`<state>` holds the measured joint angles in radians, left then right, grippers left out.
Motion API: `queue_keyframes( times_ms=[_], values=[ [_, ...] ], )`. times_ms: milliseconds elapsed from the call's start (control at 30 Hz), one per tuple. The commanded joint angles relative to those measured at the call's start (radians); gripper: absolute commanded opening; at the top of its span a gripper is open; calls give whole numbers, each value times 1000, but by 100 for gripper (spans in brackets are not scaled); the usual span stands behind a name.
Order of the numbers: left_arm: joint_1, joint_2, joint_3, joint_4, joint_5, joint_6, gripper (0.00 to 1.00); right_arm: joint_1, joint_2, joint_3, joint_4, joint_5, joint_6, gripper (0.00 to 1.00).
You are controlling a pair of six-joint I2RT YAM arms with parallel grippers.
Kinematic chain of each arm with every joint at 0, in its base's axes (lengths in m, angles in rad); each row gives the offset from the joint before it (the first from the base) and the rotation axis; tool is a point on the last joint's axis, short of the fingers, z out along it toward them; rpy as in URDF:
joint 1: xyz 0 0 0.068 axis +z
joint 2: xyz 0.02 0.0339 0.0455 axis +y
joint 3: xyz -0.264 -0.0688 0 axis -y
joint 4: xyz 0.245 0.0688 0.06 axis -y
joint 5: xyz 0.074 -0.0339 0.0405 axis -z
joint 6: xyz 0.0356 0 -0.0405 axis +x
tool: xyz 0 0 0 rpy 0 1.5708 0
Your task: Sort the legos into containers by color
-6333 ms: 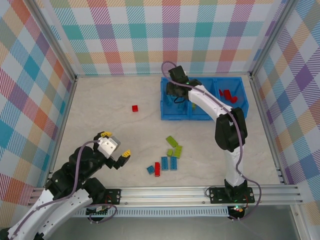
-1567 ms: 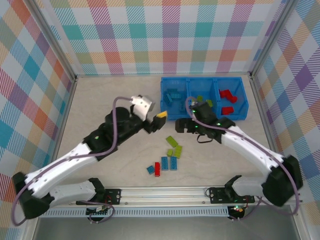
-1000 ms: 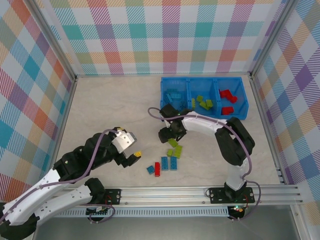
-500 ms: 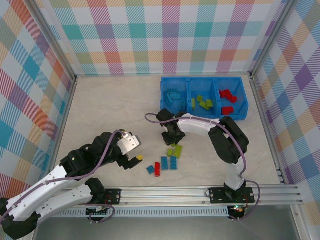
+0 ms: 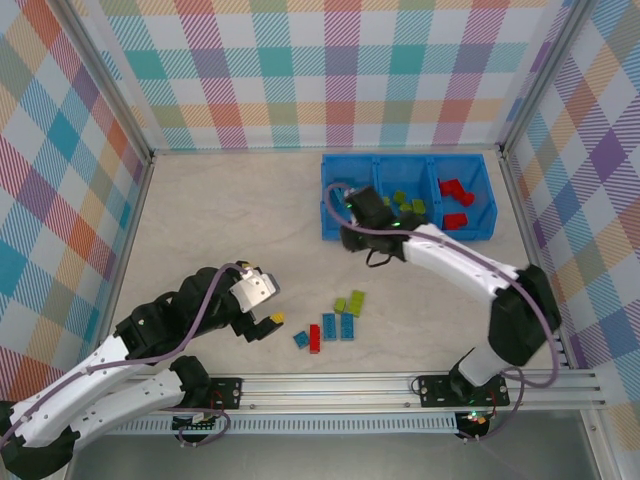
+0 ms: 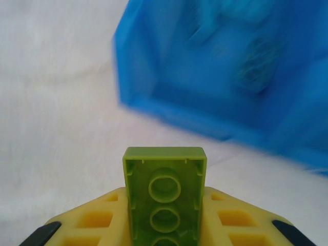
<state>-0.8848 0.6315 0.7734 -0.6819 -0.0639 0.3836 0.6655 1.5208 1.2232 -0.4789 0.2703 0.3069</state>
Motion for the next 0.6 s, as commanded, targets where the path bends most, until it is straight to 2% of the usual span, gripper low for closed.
queue_keyframes(
  times_ms=[0,133,267,333,433,567],
  values=[
    [9,-2,-16,-4,10,5,100,-140,-44,-19,74,62,57,29],
    [12,16,-13,-14,30,-1,100,-300,32,44,96,18,73,30],
    [15,17,-9,-16,33,-8,100,-387,171,143,95,-17,81,31],
    [14,9,-6,-15,42,-18,100,-415,232,199,68,-31,88,34],
    [15,-2,-9,-12,39,-22,100,-437,291,268,33,-61,90,45],
    [16,-1,-10,-9,38,-21,100,-441,306,317,-5,-66,72,46]
  ],
)
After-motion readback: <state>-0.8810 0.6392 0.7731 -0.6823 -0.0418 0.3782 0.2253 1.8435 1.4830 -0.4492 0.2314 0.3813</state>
